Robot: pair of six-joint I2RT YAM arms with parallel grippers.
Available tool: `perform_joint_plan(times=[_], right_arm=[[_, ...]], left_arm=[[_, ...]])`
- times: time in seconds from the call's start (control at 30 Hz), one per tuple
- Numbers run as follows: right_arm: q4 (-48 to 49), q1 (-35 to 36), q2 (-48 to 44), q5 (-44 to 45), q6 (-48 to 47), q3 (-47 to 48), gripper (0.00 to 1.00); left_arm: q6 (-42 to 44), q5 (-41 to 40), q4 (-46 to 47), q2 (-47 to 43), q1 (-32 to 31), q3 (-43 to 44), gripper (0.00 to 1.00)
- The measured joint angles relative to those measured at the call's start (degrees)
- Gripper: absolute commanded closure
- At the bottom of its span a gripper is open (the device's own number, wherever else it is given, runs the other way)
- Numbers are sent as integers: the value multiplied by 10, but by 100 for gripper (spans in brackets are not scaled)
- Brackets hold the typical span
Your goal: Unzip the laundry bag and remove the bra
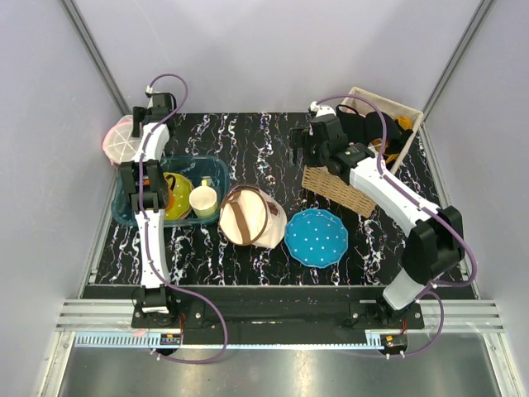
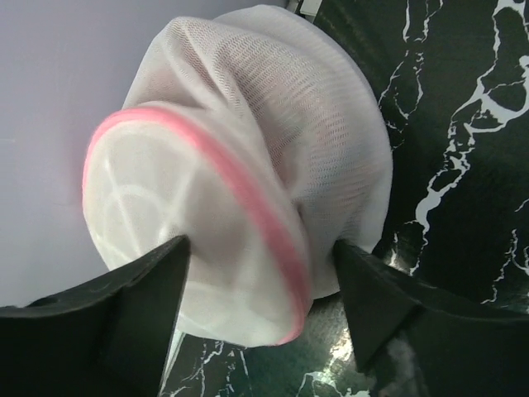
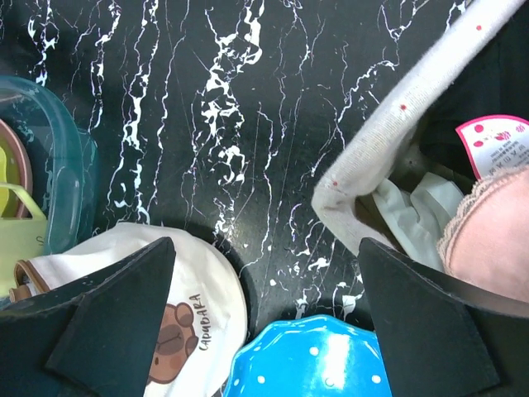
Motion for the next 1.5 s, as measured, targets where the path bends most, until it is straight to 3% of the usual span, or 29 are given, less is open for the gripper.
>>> perform_joint_plan(times=[0.07,0.17,0.2,0.23,0.5,0.73,1.1,1.27,1.5], right_arm=[[-2,1,13,0,0,16,0],[-1,2,26,0,-1,27,0],[-1,2,28,0,-2,28,0],[-1,2,30,0,-2,31,0],[-1,2,33,0,-1,33,0],[9,2,12,0,0,11,0],[-2,7,-162,-26,-3,-55,0],[-16,7,-225,-58,-5,-69,0],[-21,8,-234,-156,17,-78,0]], left_arm=[[2,0,-1,0,0,0,60],[6,-3,-1,0,-1,-1,83],[8,-5,0,0,-2,-2,96],[12,-6,3,0,-4,-5,100],[16,-47,11,-20,-33,-63,100],[4,-63,-27,-144,-90,-147,100],[-57,-87,-127,-276,-199,-137,100],[-113,-47,-203,-318,-254,-141,100],[-172,63,-255,-452,-324,-169,100]])
